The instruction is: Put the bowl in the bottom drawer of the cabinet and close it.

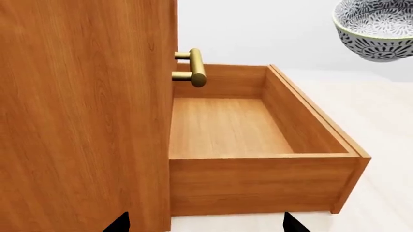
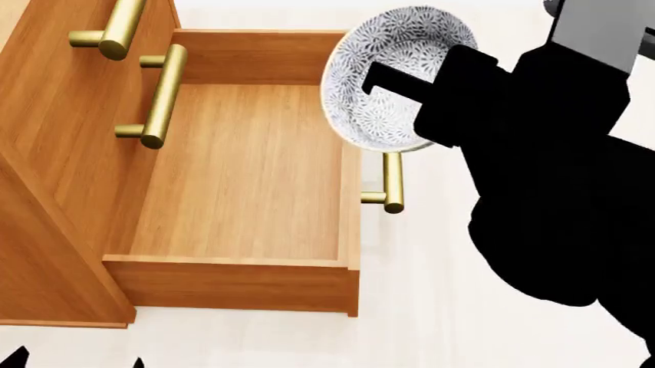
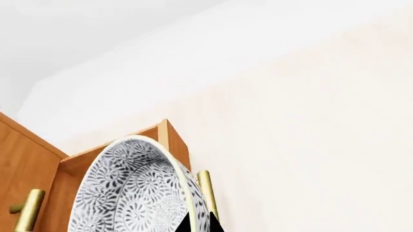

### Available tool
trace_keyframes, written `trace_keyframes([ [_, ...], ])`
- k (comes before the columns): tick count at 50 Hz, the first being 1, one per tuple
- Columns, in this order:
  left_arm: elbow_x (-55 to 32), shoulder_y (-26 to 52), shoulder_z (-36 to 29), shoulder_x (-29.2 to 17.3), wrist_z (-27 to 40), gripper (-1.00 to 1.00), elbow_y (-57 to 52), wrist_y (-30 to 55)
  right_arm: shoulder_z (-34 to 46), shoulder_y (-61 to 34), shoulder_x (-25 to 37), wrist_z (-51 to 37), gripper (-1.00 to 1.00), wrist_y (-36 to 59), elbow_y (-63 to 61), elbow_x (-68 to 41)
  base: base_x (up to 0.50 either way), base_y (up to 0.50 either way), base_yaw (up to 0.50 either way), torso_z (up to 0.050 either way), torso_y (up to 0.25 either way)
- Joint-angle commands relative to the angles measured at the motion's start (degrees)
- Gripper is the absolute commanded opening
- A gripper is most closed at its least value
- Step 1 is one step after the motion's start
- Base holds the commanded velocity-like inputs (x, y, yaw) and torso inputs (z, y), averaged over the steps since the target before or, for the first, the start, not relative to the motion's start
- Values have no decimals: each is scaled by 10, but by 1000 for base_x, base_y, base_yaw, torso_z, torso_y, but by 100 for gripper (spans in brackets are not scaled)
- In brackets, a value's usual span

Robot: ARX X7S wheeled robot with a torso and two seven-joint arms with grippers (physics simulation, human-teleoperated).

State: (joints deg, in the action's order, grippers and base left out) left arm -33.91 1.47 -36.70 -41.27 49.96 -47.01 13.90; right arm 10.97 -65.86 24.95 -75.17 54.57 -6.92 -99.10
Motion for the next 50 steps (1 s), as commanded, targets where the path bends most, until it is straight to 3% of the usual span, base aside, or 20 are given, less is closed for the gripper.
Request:
trace_keyframes([
  [1,-2,0,1,-1,2,100,-1,-1,50,-111,-33,-105,-100,26,112,-51,0,0,0,0,0],
  [6,-2,-3,3,-3,0,100,4,-6,80,-153,-46,-146,-100,21,167,-75,0,0,0,0,0],
  [19,-3,-4,3,-5,5,100,0,-5,159,-280,-117,-112,-100,34,336,-66,0,0,0,0,1],
  [50,-7,-5,2,-6,1,100,2,-11,220,-292,-186,-53,-100,2,457,-17,0,0,0,0,0],
])
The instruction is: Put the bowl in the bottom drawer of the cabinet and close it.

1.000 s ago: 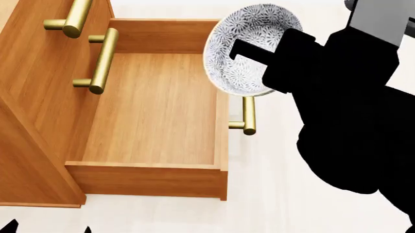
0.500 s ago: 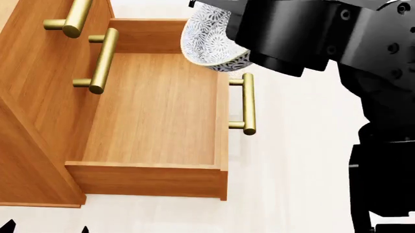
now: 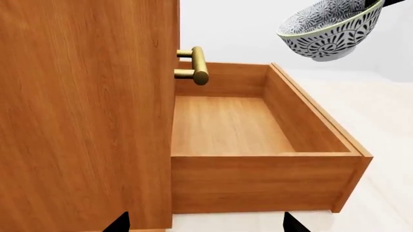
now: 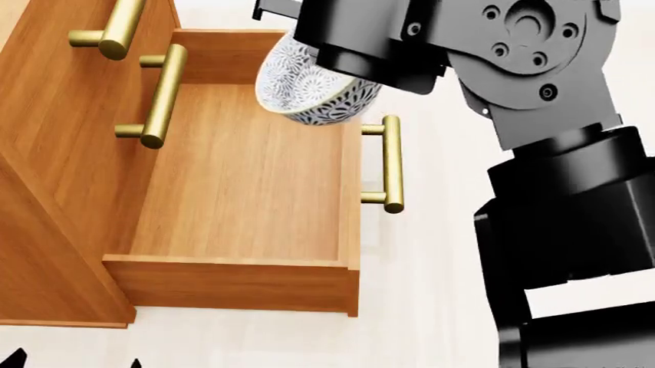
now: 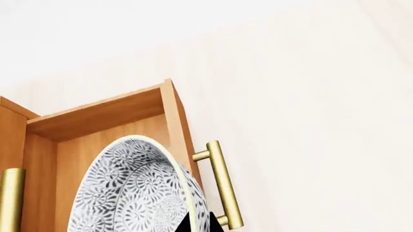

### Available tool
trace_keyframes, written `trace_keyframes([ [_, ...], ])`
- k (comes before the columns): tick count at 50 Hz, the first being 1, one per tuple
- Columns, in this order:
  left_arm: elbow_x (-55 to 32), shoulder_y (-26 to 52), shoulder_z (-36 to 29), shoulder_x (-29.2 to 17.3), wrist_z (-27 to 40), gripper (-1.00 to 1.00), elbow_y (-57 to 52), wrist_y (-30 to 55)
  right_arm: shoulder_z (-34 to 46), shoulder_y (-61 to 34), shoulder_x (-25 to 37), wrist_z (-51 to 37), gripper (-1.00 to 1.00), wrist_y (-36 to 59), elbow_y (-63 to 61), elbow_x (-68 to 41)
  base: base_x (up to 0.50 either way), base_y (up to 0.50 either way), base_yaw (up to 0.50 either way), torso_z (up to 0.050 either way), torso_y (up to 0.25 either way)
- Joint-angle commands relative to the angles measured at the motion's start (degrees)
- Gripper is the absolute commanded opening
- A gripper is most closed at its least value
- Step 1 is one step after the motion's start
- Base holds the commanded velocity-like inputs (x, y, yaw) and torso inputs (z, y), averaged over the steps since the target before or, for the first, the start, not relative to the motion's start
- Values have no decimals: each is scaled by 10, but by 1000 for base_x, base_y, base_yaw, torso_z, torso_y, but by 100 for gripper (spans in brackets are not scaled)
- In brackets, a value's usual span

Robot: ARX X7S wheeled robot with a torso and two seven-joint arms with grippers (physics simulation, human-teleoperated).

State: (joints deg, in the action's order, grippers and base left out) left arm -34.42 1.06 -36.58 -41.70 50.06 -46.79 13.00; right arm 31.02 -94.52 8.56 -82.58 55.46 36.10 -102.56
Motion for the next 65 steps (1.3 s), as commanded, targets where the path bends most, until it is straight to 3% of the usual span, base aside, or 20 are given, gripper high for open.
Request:
trace_keyframes([
  [1,-1,-2,1,-2,0,100,0,-4,21,-6,-22,23,-100,-7,27,19,0,0,0,0,0],
  [12,-43,28,10,-8,31,100,-43,45,27,10,-26,55,-100,-15,15,22,0,0,0,1,1],
  [20,-4,1,1,-3,4,100,-3,-5,35,24,-28,85,-100,-27,5,34,0,0,0,0,0],
  [26,-41,26,10,-10,29,100,-39,35,36,41,-28,107,-100,-43,-7,42,0,0,0,0,0],
  [65,-49,29,9,-14,32,100,-43,36,68,85,-35,163,-100,-81,-18,68,0,0,0,0,1],
])
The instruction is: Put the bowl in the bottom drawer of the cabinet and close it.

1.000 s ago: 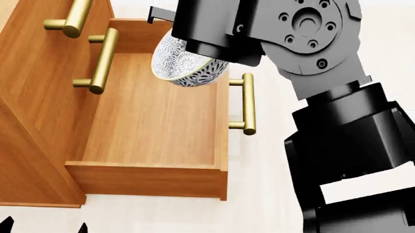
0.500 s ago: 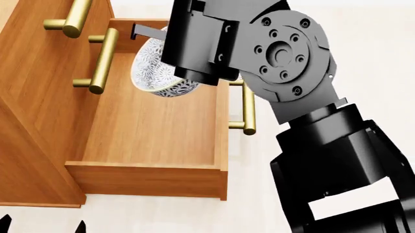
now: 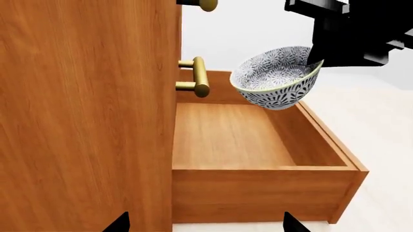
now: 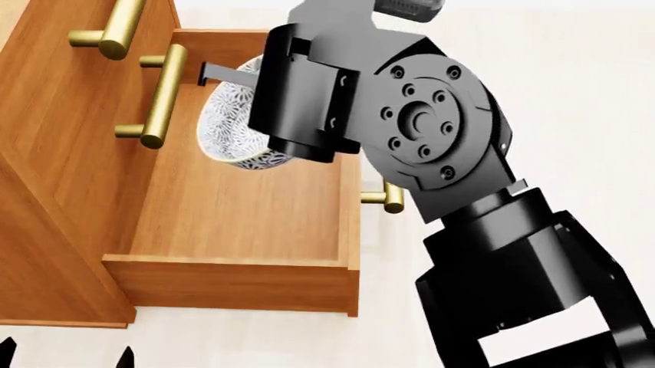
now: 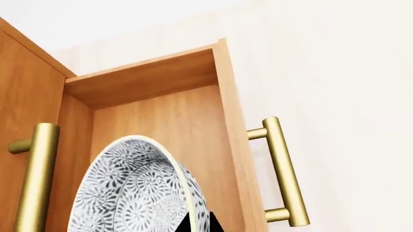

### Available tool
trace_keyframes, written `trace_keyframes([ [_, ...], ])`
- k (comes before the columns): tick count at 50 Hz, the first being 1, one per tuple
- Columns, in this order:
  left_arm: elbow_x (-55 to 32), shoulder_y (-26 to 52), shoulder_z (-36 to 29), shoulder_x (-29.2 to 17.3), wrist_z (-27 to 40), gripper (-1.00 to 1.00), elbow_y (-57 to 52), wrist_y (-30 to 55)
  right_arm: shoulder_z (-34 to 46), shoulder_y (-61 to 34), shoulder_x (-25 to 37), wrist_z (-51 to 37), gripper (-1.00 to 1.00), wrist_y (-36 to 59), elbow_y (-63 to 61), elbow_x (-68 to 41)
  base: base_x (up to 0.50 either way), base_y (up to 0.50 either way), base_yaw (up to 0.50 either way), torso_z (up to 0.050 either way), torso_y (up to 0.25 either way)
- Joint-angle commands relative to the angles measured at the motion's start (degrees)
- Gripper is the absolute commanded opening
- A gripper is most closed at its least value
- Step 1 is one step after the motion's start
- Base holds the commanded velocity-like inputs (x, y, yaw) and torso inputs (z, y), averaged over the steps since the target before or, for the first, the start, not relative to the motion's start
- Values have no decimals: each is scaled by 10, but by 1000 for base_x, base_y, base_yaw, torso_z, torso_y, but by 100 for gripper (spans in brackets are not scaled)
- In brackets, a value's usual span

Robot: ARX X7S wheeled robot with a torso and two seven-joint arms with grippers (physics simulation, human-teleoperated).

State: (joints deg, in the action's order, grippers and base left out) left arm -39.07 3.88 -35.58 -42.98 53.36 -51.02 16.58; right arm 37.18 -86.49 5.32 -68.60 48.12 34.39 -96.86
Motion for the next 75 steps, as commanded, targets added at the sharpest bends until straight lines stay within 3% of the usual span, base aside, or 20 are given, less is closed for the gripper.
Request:
trace_keyframes([
  [1,-1,1,-1,0,-3,100,2,-2,6,7,-3,26,-100,-9,-3,11,0,0,0,0,0],
  [75,-6,8,-8,-2,4,100,-1,1,28,91,-3,188,-100,-100,0,33,0,0,0,0,0],
])
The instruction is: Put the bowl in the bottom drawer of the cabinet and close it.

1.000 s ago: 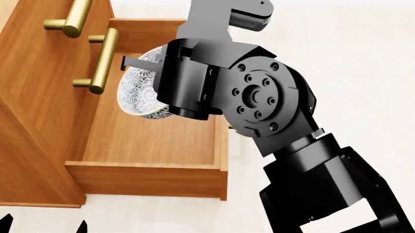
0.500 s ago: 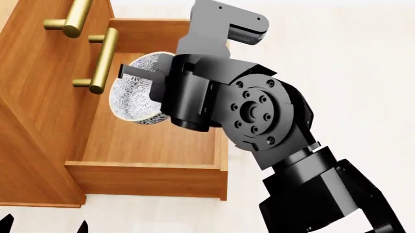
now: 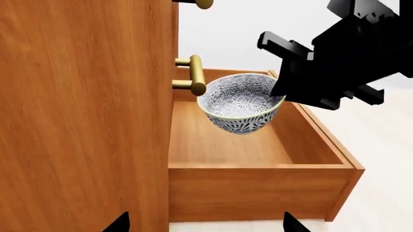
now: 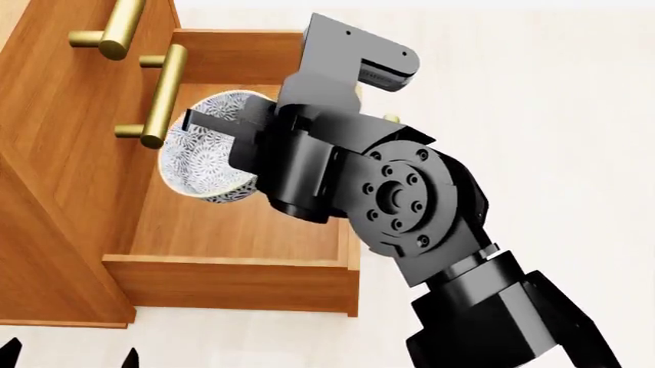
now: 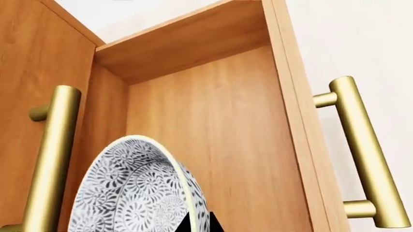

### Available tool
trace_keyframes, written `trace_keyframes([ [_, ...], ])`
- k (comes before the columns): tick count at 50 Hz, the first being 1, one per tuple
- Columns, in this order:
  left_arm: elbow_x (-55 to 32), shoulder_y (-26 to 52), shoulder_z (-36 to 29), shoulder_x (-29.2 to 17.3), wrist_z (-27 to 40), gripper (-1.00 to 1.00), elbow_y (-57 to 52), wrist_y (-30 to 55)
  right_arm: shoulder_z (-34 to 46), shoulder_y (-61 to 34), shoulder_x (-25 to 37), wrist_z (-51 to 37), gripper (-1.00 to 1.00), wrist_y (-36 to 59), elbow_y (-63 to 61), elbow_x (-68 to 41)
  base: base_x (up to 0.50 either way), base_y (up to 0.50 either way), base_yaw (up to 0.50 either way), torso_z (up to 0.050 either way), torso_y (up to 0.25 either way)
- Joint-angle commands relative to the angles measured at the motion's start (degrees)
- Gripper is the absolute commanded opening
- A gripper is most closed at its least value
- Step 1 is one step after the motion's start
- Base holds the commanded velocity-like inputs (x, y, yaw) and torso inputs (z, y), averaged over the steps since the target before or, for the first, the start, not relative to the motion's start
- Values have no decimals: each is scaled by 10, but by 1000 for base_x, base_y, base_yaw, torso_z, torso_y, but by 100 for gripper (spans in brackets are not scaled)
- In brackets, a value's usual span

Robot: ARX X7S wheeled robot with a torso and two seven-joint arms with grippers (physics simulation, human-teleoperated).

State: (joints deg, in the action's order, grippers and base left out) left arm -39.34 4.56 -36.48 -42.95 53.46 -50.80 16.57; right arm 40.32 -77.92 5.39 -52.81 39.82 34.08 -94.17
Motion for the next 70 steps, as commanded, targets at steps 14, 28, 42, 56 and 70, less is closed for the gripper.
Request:
trace_keyframes([
  [14,0,-1,-2,-3,1,100,1,-4,-5,24,-9,63,-100,-41,11,5,0,0,0,0,1],
  [28,-1,1,-3,-2,1,100,3,-4,6,33,-9,75,-100,-53,25,12,0,0,0,0,0],
  [42,1,1,-5,-2,1,100,5,-6,14,35,-9,82,-100,-62,28,17,0,0,0,0,1],
  [56,0,3,-7,-2,3,100,3,-4,23,33,-7,84,-100,-65,31,19,0,0,0,0,0],
  [70,-2,4,-8,-4,6,100,0,-5,34,28,-8,84,-100,-70,41,22,0,0,0,1,1],
])
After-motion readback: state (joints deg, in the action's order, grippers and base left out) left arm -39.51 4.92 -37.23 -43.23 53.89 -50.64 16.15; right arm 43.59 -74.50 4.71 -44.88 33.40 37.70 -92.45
